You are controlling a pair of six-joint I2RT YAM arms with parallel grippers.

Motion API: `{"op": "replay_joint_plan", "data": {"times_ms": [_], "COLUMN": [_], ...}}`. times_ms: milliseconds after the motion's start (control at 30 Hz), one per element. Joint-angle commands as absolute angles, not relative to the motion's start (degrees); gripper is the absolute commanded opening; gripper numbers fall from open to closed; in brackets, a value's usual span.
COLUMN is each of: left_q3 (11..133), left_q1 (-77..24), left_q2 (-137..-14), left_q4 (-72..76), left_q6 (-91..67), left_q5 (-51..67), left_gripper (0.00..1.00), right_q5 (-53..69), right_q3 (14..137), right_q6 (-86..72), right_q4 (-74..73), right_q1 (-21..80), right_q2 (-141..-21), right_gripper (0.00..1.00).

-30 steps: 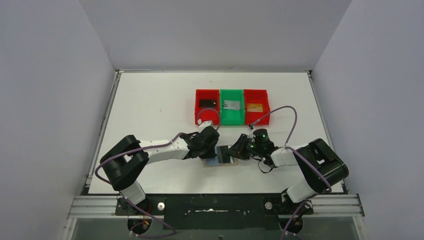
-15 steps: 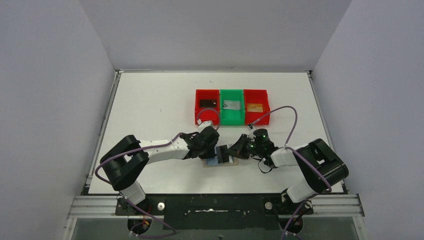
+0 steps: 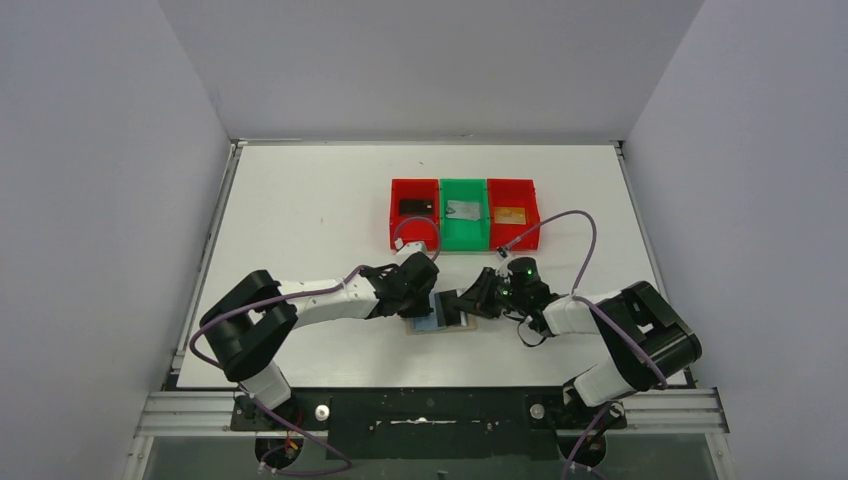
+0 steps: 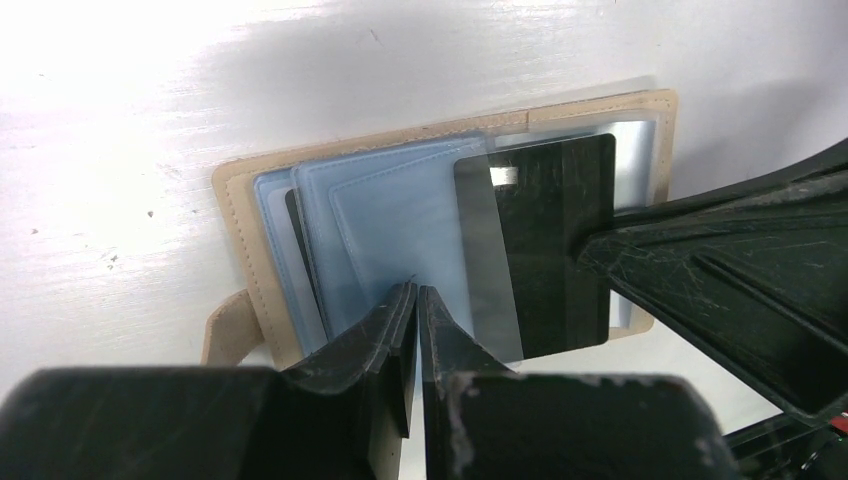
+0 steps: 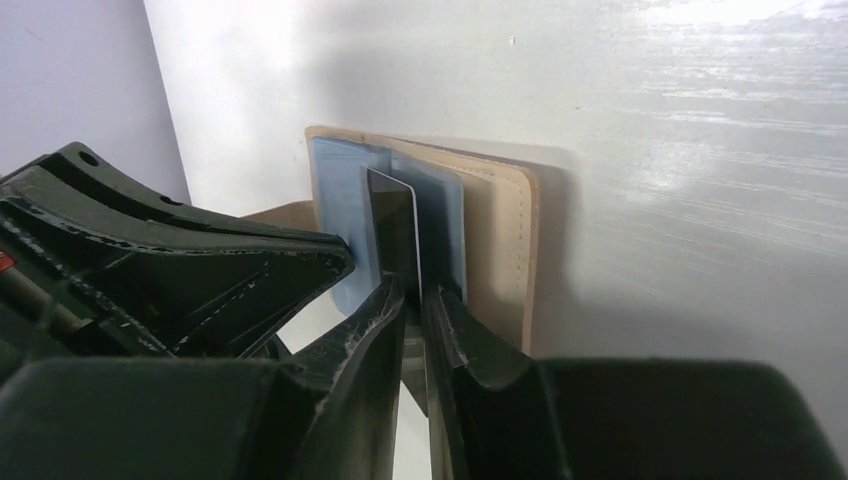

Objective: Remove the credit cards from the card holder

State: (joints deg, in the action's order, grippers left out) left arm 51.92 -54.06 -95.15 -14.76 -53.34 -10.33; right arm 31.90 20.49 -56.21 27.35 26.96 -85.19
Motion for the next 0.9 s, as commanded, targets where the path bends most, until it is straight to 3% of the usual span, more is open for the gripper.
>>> {"op": "replay_joint_plan", "data": {"times_ms": [0, 100, 267, 467, 867], "left_q3": [52.0, 52.2, 51.8, 50.7, 49.9], "left_q1": [-54.0, -54.0, -54.0, -53.2, -51.9], "left_q2": [-94.8, -94.7, -93.6, -90.3, -84.1], "left_q4": [-17.4, -17.6, -18.2, -17.9, -16.9], "left_q6": [-52.1, -52.0, -52.3, -52.7, -51.8], "left_q5": [-10.9, -10.9, -12.3, -13.8, -14.5], "left_gripper": [0.07, 0.06, 0.07, 0.1, 0.26], "right_q5": [33.4, 33.8, 30.1, 26.1, 25.9], "right_q3": [20.5, 20.2, 20.0, 20.4, 24.7], "right_q6": [-56.8, -58.0, -56.7, -53.2, -49.7], "right_q4": [32.7, 35.0, 30.4, 21.9, 15.1], "right_q1": [26.6, 26.6, 26.4, 25.8, 25.7], "right_q2": [-87.5, -88.7, -85.4, -78.6, -73.0], "right_gripper": [0.18, 0.17, 0.0, 0.0, 0.0]}}
